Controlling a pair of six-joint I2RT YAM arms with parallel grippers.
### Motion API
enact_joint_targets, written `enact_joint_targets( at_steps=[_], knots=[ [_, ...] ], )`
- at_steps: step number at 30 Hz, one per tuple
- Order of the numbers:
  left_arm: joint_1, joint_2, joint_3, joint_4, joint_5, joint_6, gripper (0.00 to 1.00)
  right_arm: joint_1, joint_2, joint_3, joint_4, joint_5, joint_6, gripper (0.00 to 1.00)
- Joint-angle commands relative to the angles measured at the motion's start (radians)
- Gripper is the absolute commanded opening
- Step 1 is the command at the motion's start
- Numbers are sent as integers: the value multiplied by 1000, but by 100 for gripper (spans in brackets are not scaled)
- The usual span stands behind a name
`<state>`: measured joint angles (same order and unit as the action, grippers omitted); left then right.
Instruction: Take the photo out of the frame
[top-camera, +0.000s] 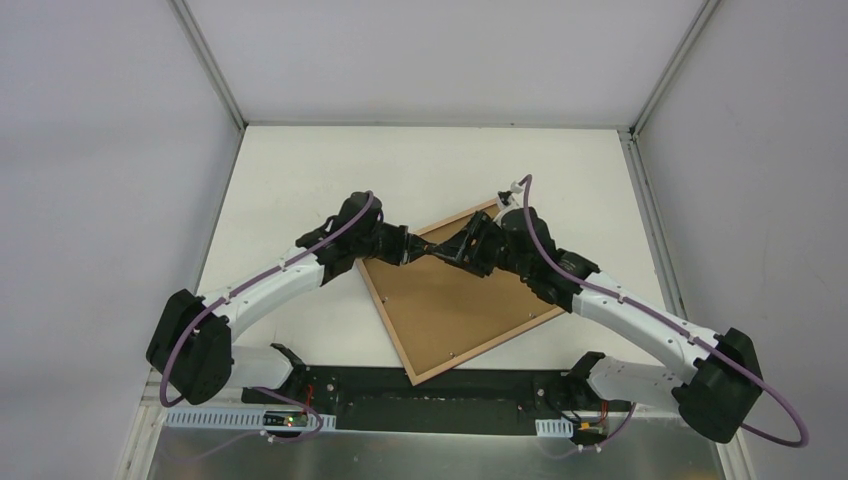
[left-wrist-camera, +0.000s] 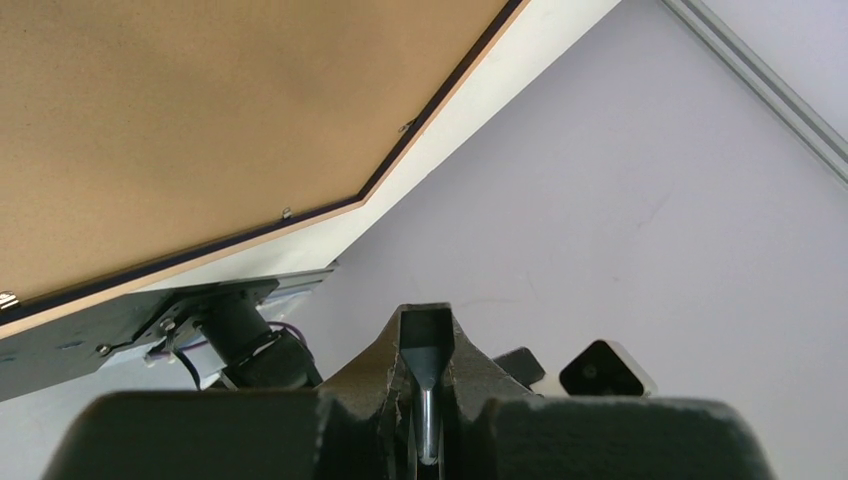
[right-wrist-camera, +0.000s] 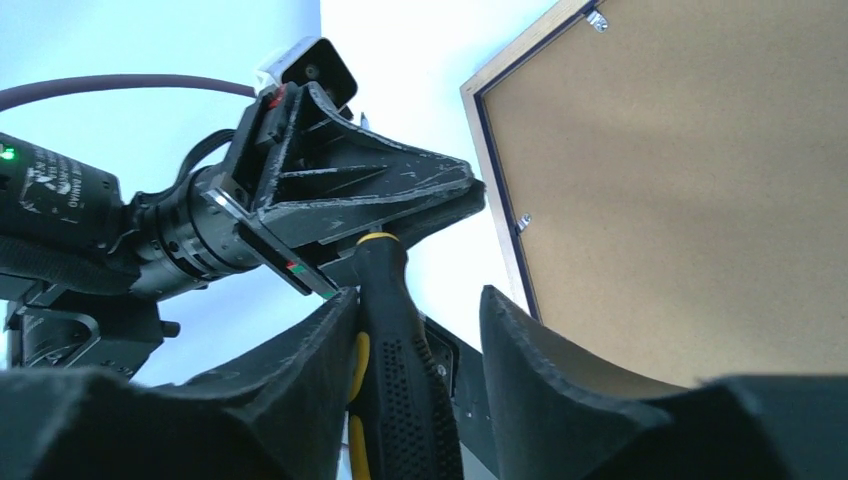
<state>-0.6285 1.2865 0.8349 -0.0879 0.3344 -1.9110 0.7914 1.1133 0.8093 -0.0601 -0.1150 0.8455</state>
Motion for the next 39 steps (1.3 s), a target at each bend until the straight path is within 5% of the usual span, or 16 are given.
enact_joint_targets(
  at_steps=[1, 6, 8, 12, 20, 26, 39],
  knots=[
    [-3, -19, 15, 1, -6, -144, 0, 6, 9, 32, 29, 26, -11, 42],
    [-4, -23, 13, 1, -6, -133, 0, 7, -4, 34, 4, 58, -58, 6],
    [-4, -30, 2, 1, -7, -120, 0, 12, 5, 64, -59, 74, -92, 0],
    [-2, -86, -24, -103, -34, -44, 54, 33, 28, 113, -163, 95, -169, 0],
    [150, -285, -53, -507, -140, 351, 93, 119, 99, 180, -304, 145, -303, 0],
    [205, -269, 143, -837, -314, 714, 96, 214, 218, 287, -363, 189, -345, 0],
    [210, -307, 132, -940, -403, 840, 94, 300, 434, 493, -470, 245, -340, 0]
  ],
)
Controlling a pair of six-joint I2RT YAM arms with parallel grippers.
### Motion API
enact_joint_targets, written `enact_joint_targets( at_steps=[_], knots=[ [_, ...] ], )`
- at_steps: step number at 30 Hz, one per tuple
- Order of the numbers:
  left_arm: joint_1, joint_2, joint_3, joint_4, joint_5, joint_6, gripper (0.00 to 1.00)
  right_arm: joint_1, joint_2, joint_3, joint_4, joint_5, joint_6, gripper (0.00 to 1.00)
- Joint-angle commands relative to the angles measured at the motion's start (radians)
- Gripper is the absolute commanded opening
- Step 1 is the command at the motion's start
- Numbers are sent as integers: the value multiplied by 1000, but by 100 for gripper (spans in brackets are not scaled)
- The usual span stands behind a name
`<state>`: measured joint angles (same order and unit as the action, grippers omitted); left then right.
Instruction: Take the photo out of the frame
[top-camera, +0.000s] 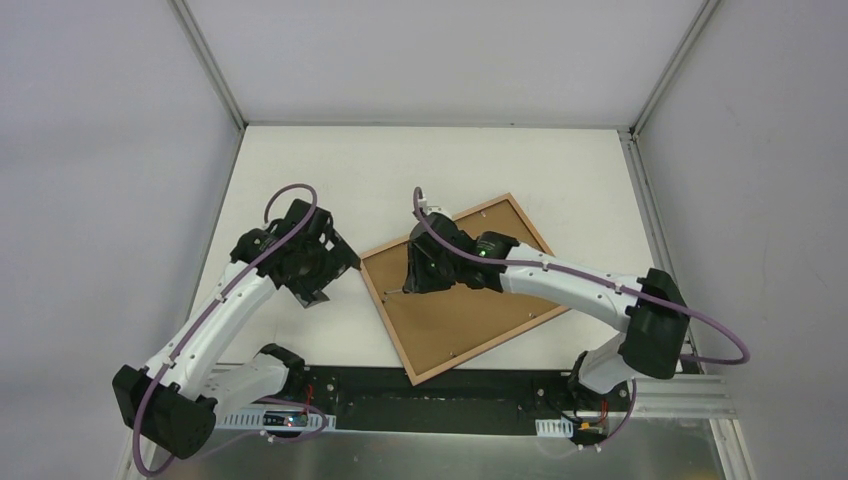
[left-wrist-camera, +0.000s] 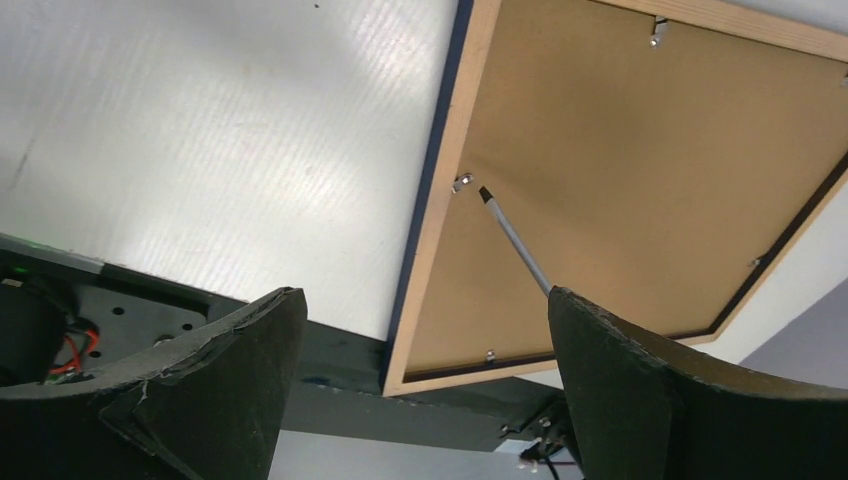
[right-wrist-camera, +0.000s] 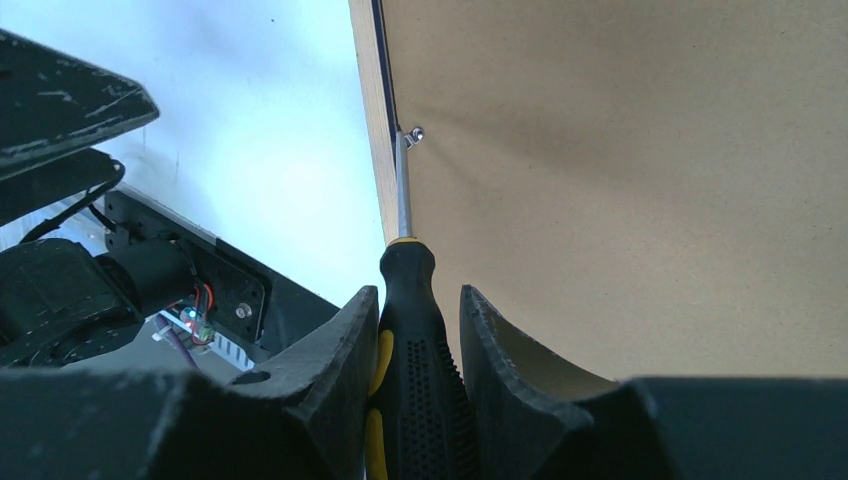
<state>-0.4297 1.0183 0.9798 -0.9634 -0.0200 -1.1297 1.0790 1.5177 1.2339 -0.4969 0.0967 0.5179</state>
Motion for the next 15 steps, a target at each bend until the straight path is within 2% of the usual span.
enact_joint_targets(
  at_steps=[1, 15],
  knots=[
    [10, -44, -18, -66, -50, 58, 94, 14, 37, 75, -34, 31, -14, 0],
    [11, -61, -16, -64, -48, 48, 94, 23, 106, 126, -48, 20, -46, 0]
  ],
)
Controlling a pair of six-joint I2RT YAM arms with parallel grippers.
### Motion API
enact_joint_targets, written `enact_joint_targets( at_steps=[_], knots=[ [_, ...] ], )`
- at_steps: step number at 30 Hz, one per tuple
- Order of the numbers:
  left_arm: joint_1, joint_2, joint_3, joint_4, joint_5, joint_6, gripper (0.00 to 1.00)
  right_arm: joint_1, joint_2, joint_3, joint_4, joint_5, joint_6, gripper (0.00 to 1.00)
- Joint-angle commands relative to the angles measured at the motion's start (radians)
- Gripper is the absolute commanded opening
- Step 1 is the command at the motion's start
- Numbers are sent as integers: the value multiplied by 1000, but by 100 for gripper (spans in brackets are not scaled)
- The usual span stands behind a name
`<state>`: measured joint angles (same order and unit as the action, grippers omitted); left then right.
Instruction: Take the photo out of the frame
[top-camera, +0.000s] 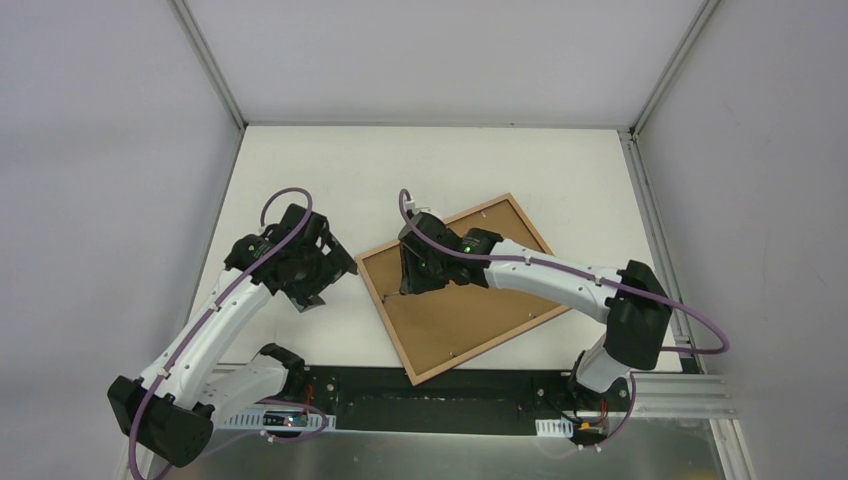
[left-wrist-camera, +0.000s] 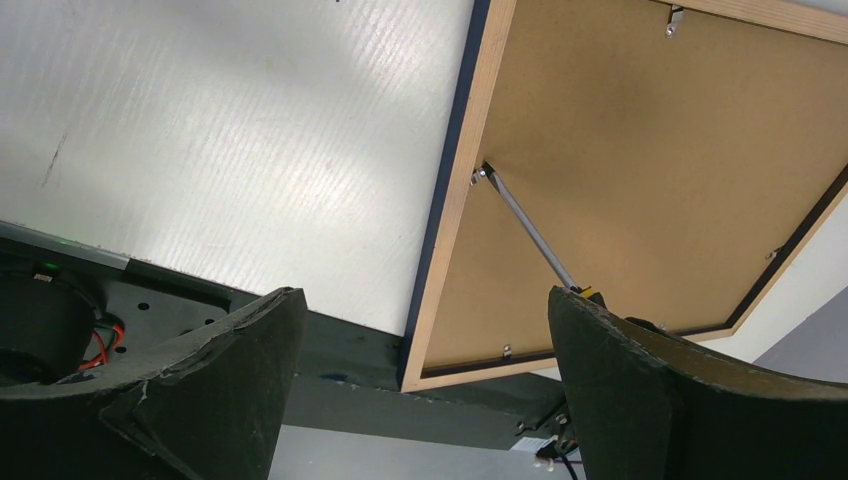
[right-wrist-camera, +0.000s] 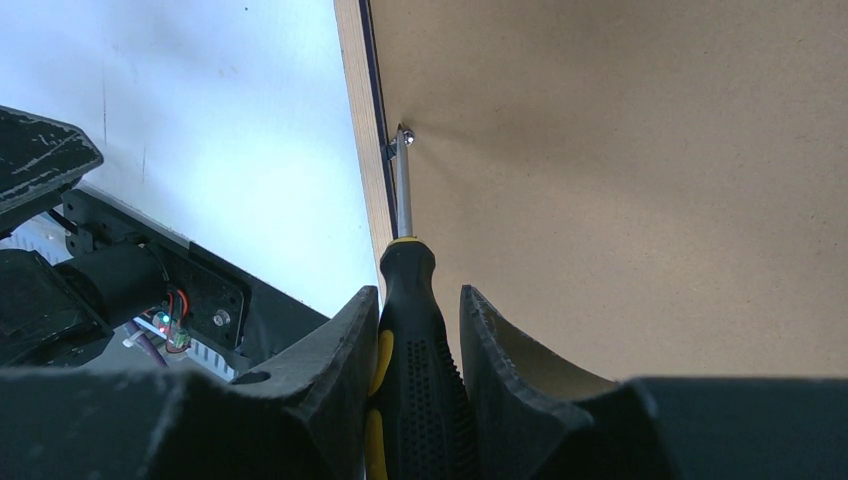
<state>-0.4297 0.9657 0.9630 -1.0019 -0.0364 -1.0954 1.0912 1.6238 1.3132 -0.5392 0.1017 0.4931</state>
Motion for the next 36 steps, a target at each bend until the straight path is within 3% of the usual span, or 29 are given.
enact_joint_targets(
  at_steps=[1, 10, 21, 30, 36],
  knots=[
    [11, -8, 2, -26, -31, 14, 94, 11, 0, 49, -5, 13, -24, 0],
    [10, 12, 11, -25, -34, 14, 95, 16, 23, 61, -25, -22, -52, 0],
    [10, 32, 3, -18, -25, 14, 95, 26, 64, 118, -178, -70, -71, 0],
    [11, 43, -10, -2, -5, 10, 95, 28, 133, 208, -179, -126, -82, 0],
    [10, 33, -16, -2, -1, 6, 95, 29, 179, 296, -338, -121, -78, 0]
  ],
)
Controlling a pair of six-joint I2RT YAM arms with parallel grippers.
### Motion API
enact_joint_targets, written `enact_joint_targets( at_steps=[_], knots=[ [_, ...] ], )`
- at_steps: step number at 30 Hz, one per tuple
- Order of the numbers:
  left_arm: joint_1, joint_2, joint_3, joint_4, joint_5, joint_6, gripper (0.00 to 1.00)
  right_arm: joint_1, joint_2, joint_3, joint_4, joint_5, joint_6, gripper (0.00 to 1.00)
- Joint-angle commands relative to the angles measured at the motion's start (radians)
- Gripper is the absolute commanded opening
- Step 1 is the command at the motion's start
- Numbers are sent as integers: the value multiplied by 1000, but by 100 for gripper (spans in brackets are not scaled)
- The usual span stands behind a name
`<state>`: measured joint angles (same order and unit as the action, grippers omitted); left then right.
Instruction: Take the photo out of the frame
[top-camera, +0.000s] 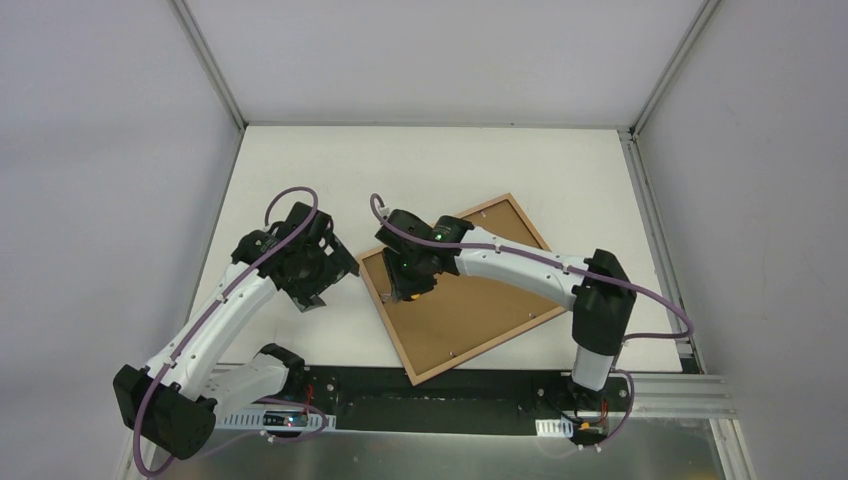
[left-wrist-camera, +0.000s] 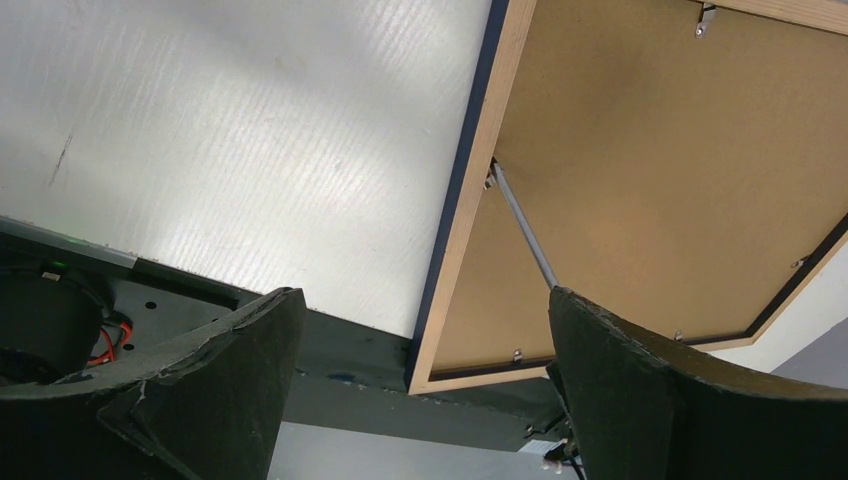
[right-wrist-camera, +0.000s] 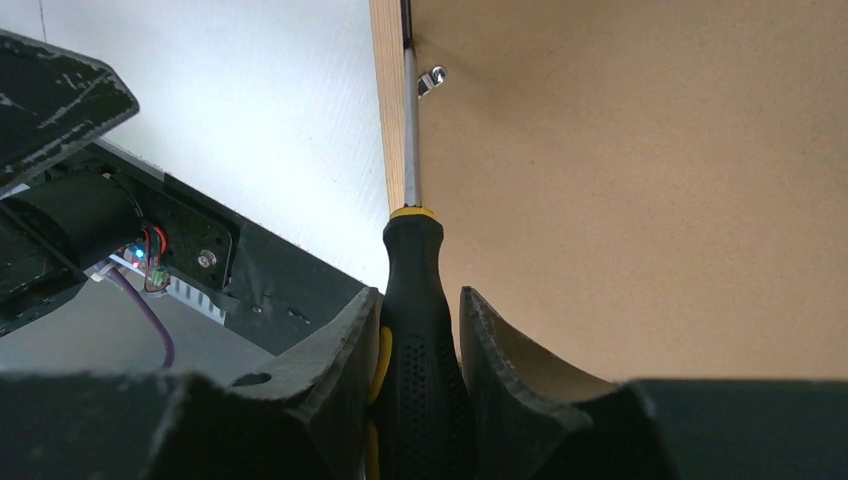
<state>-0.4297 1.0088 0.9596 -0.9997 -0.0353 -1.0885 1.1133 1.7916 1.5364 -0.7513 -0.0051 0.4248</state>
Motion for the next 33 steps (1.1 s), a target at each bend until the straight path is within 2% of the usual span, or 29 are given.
enact_joint_targets(
  at_steps=[1, 10, 15, 20, 25, 27, 30, 32, 33],
  knots=[
    [11, -12, -15, -4, -2, -2, 95, 4, 12, 84, -156, -30, -6, 0],
    [11, 18, -19, -3, 15, -4, 95, -16, 53, 144, -287, -145, 60, 0],
    [11, 26, -18, -2, 24, -1, 95, -4, 108, 216, -416, -41, 31, 0],
    [11, 11, -32, 3, 34, 2, 95, -10, 46, 238, -331, -42, 40, 0],
    [10, -1, -54, 5, 34, -14, 94, -53, 116, 371, -350, -78, 111, 0],
    [11, 22, -56, 12, 33, -15, 92, -53, 146, 401, -374, -77, 132, 0],
    [36, 106, -45, 81, 84, 36, 79, -55, 156, 397, -371, -68, 148, 0],
    [77, 195, -18, 113, 127, 61, 79, -58, 169, 407, -377, -76, 152, 0],
    [97, 236, -7, 133, 144, 71, 82, -59, 182, 414, -379, -83, 154, 0]
  ],
)
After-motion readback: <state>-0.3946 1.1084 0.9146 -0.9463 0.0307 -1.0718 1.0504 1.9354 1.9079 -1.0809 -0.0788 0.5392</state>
